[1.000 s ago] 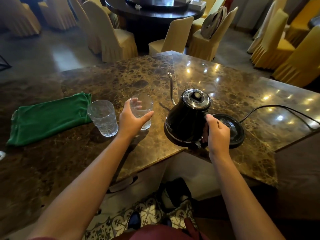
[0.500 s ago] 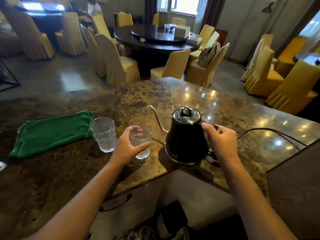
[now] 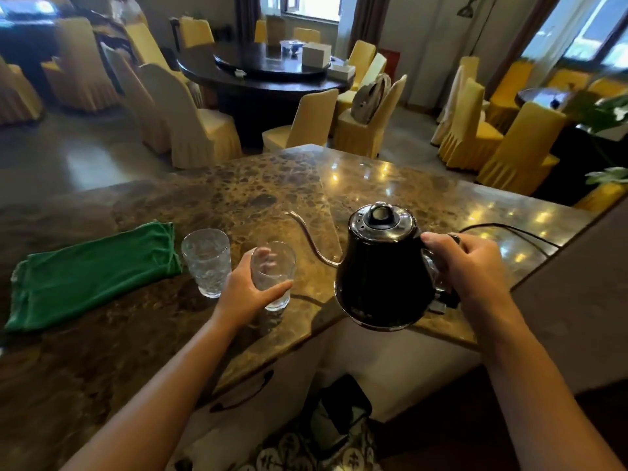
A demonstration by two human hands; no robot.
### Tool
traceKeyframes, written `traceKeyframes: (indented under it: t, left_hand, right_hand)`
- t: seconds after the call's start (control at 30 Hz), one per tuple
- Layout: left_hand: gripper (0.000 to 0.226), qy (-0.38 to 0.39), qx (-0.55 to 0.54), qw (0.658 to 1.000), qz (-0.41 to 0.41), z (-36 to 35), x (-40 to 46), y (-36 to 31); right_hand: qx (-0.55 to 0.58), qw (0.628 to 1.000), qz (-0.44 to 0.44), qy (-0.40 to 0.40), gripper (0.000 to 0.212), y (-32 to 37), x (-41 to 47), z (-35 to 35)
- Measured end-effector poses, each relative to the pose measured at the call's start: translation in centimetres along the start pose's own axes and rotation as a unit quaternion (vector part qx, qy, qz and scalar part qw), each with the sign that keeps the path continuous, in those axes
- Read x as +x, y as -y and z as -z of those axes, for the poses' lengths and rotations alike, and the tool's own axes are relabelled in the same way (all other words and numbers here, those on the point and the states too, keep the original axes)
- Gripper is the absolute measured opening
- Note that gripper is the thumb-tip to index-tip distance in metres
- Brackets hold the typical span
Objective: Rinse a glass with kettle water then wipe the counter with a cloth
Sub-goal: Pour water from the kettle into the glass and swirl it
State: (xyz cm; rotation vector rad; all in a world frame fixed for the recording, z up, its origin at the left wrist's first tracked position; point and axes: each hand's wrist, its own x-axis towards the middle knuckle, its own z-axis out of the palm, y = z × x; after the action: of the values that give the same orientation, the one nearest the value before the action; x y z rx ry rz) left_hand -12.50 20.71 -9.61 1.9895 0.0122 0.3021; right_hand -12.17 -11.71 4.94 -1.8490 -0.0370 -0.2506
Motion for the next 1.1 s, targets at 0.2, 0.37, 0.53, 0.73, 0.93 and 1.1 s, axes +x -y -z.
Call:
traceKeyframes:
  t: [0.2, 0.37, 0.53, 0.73, 0.93, 1.1]
  left_hand:
    - [0.095, 0.005, 0.028, 1.0, 0.011, 0.3, 0.0, 0.3]
    - [0.09, 0.002, 0.052, 0.998, 0.022, 0.1, -0.4, -0.2]
    - [0.082, -0.01, 0.057, 0.998, 0.02, -0.3, -0.3, -0.5]
    - [0.083, -0.008, 0.065, 0.997, 0.027, -0.5, -0.3, -0.6]
    - [0.086, 0.002, 0.066, 0.997, 0.04, -0.2, -0.4, -0.5]
    - [0.085, -0.002, 0.062, 0.997, 0.036, -0.4, -0.4, -0.7]
  right_hand:
    - [-0.027, 0.999, 0.033, 0.018, 0.066, 0.2, -0.2, 1.5]
    - [-0.057, 0.997, 0.038, 0.043, 0.067, 0.3, 0.3, 2.1]
    - [-0.085, 0.994, 0.05, 0.052, 0.061, 0.8, 0.8, 2.2]
    - [-0.115, 0.99, 0.05, 0.071, 0.063, 1.1, 0.7, 2.4]
    - [-0.136, 0.985, 0.061, 0.088, 0.06, 1.6, 1.2, 2.4]
    - [-0.168, 0.974, 0.089, 0.119, 0.053, 2.7, 1.6, 2.2]
